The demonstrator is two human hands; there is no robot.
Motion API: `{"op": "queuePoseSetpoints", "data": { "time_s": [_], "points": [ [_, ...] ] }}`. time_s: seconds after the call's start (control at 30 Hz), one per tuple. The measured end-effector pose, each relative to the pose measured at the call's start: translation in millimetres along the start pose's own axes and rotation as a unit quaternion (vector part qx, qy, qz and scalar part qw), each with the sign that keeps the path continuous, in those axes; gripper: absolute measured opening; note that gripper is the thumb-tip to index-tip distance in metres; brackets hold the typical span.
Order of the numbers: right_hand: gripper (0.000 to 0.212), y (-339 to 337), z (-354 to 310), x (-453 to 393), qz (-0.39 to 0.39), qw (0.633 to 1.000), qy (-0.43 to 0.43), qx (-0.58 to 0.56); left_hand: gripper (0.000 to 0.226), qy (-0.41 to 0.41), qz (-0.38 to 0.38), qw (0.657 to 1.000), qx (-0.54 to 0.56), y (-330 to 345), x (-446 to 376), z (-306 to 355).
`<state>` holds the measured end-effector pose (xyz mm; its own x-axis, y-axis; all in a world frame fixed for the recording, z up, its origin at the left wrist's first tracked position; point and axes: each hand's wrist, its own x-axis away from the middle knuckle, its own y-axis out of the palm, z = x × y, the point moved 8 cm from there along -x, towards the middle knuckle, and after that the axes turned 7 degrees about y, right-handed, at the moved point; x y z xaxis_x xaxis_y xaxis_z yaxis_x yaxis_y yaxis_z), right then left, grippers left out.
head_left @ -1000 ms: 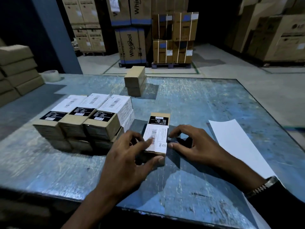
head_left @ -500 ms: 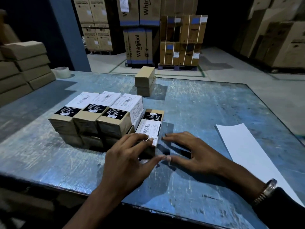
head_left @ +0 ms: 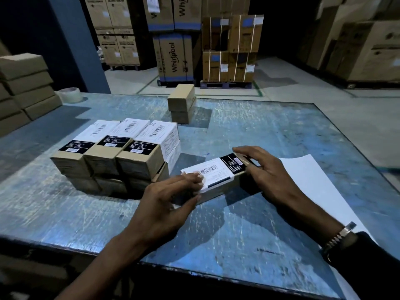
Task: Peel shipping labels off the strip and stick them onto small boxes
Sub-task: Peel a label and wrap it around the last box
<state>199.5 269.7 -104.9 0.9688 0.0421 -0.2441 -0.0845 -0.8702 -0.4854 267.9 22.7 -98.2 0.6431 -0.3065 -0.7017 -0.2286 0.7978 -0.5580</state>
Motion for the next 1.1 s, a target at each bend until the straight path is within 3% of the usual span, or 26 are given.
{"op": "queuePoseSetpoints", "data": {
  "time_s": [0.07,0.27,0.37,0.47,0.57,0.67,0.73,0.83,0.97,1.1],
  "points": [
    [0.027,-8.4,1.9,-0.3,0.032,0.999,0.007,0.003,0.026,0.003,0.002,1.000,-0.020,5.1,-0.9,2.4],
    [0.020,-14.8,0.6,5.3,0.058,0.998,0.026,0.013,0.042,0.033,-0.049,0.989,-0.133,21.6,-9.5,7.9],
    [0.010,-22.6,-2.2,5.7,0.083,0.996,0.035,0.016,0.033,0.025,-0.054,0.970,-0.237,23.8,-24.5,13.5],
    [0.014,-10.9,5.1,4.2,0.017,0.992,0.089,-0.087,0.026,-0.020,-0.087,0.966,-0.242,32.5,-46.8,1.5],
    [0.016,4.9,5.3,10.4,-0.057,0.968,0.133,-0.205,0.034,-0.085,-0.167,0.964,-0.186,47.0,-64.9,-22.2],
    [0.019,14.2,-0.8,14.2,-0.097,0.953,0.147,-0.246,0.033,-0.129,-0.103,0.975,-0.146,35.6,-56.1,-18.6],
    [0.025,14.5,-2.6,14.1,-0.099,0.953,0.154,-0.242,0.045,-0.145,-0.075,0.976,-0.144,25.9,-32.4,2.6],
    [0.033,17.8,-4.4,14.6,-0.128,0.947,0.157,-0.248,0.063,-0.078,-0.095,0.972,-0.201,24.4,-8.4,37.0],
    [0.032,33.6,-9.6,22.8,-0.176,0.944,0.150,-0.236,0.038,0.004,-0.064,0.977,-0.203,27.0,-2.1,39.4],
    [0.019,31.1,4.6,19.6,-0.115,0.955,0.176,-0.209,0.031,0.018,-0.057,0.973,-0.222,25.8,-7.7,24.9]
  ]
}}
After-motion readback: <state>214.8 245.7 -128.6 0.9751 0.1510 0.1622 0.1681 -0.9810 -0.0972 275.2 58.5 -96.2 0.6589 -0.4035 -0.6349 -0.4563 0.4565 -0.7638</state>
